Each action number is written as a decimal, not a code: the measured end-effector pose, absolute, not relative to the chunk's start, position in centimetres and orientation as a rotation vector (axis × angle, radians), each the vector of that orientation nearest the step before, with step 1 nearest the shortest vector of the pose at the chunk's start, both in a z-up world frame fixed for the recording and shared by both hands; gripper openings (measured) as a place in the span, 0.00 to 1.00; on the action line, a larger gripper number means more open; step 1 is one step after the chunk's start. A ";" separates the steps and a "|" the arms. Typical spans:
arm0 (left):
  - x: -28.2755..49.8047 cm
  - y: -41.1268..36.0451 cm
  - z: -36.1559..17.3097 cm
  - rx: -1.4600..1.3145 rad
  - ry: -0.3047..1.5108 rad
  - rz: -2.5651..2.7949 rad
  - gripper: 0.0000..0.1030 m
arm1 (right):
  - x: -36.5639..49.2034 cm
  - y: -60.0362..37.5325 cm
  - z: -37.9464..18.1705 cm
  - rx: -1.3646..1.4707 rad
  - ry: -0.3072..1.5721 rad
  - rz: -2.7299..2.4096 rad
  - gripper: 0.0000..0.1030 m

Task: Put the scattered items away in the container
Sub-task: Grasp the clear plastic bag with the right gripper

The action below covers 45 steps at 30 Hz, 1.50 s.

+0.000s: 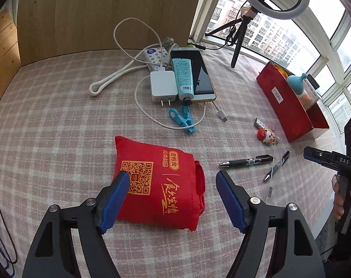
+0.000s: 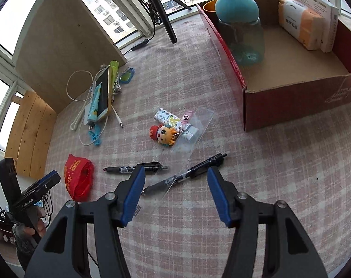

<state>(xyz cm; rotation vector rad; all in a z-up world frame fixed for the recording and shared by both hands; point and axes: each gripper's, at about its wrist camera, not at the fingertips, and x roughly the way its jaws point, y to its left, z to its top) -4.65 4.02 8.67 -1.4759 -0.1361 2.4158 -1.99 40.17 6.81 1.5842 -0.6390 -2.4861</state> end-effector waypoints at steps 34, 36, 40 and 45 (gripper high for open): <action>-4.1 8.0 9.6 -1.409 -0.098 2.338 0.72 | -6.6 37.9 2.3 1.723 -0.582 -2.398 0.26; -4.1 8.1 9.5 -1.409 -0.097 2.335 0.72 | -6.7 38.1 2.2 1.732 -0.600 -2.389 0.26; -4.2 8.3 9.4 -1.410 -0.095 2.329 0.72 | -6.8 37.6 2.3 1.739 -0.575 -2.401 0.27; -4.1 8.4 9.4 -1.407 -0.095 2.324 0.72 | -6.6 38.0 2.6 1.711 -0.629 -2.421 0.17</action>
